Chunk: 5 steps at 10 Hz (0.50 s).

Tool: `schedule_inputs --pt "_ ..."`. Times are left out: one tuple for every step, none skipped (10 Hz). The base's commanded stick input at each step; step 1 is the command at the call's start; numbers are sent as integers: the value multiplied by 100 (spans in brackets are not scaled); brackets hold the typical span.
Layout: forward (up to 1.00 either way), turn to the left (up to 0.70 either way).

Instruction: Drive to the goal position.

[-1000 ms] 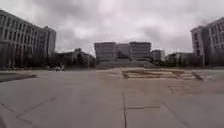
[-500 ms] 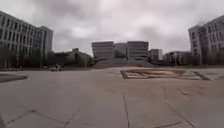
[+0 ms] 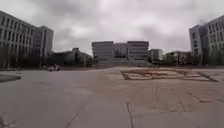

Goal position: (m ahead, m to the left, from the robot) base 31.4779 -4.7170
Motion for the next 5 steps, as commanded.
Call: schedule_inputs --pt "100 0" --pt "100 0" --pt "100 0" --pt "100 0" --pt "100 0"
